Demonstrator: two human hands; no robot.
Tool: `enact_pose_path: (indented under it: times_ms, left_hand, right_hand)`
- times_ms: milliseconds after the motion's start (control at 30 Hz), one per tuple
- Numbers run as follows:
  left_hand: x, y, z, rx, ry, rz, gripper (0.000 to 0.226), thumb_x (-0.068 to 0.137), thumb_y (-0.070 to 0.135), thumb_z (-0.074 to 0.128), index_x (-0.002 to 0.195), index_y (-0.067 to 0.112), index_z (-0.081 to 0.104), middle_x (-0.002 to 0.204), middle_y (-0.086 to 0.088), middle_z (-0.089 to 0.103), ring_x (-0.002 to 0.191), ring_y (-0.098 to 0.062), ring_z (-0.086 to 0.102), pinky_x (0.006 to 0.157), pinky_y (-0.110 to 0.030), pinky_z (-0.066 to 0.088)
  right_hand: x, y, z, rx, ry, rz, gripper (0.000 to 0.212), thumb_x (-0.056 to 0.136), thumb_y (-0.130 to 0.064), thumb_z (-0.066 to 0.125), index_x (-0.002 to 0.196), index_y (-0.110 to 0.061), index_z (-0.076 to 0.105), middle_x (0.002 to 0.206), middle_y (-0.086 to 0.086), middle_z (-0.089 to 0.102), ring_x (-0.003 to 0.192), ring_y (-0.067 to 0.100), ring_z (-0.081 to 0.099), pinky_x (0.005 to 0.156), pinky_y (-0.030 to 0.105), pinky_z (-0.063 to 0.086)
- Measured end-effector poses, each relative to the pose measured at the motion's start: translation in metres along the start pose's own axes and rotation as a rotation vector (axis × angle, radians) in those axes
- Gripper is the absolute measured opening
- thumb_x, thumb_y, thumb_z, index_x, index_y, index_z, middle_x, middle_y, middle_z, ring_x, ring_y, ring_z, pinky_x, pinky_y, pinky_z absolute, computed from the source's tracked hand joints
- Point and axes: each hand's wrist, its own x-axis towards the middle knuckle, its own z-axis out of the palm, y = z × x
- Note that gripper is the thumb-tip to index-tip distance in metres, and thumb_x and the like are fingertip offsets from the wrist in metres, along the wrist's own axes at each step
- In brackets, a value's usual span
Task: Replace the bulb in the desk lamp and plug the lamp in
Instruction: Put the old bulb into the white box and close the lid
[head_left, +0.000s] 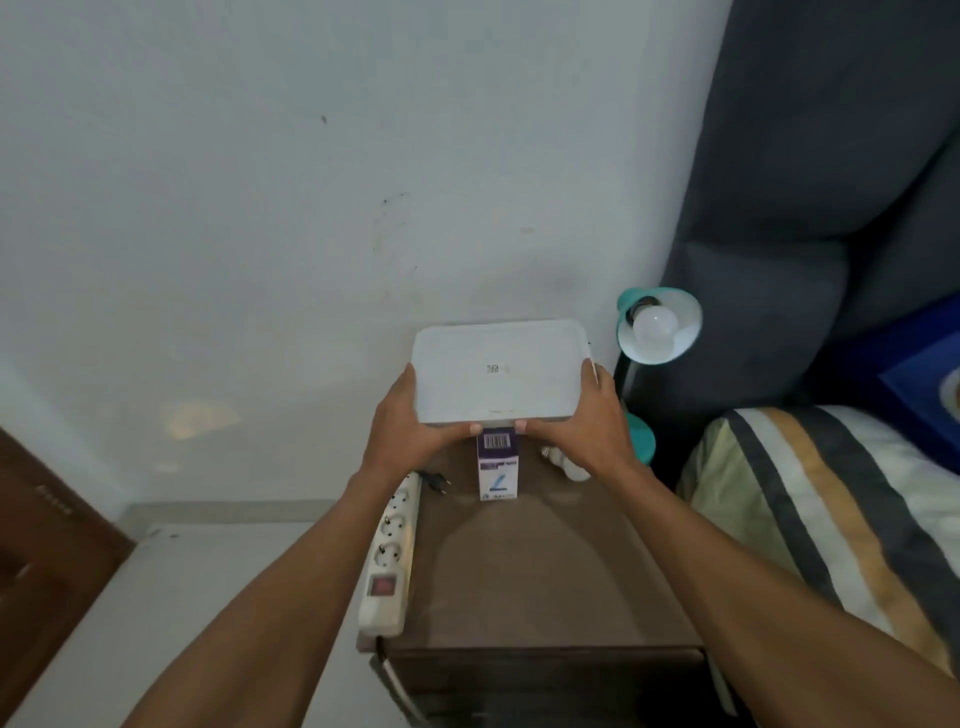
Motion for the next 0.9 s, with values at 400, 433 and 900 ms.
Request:
enact_pose_path:
  times_ms: [400,433,900]
  left_hand:
    - [-0.183,-0.006,0.019,0.04,-0.024,-0.132,0.115,0.051,0.078,0.085,0.146,0.035,0.035,0.138,0.009,0.056,0.124,-0.012,0.054,0.098,-0.039,0.056]
    - [-0.193,-0.011,0.023,0.067,-0.045,-0.175,0.12,0.05,0.081,0.084,0.148,0.035,0.032,0.142,0.007,0.054,0.128,-0.015,0.052,0.101,-0.043,0.054]
    - [-0.216,-0.04,0.064,0.266,-0.351,-0.44,0.139,0.044,0.081,0.079,0.153,0.022,0.017,0.148,0.002,0.044,0.132,-0.02,0.047,0.108,-0.04,0.048]
  right_hand:
    - [-0.177,0.043,-0.002,0.073,-0.039,-0.062,0.119,0.056,-0.068,0.084,0.149,-0.033,0.02,0.143,-0.004,0.036,0.123,0.007,0.04,0.095,0.027,0.04]
    - [-0.186,0.048,0.0,0.061,-0.069,-0.028,0.121,0.056,-0.069,0.084,0.15,-0.034,0.018,0.143,-0.005,0.037,0.124,0.009,0.042,0.095,0.028,0.04]
    - [-0.2,0.095,0.032,-0.176,-0.366,0.353,0.142,0.05,-0.076,0.076,0.157,-0.017,0.003,0.166,0.009,0.011,0.151,0.03,0.013,0.12,0.048,0.024]
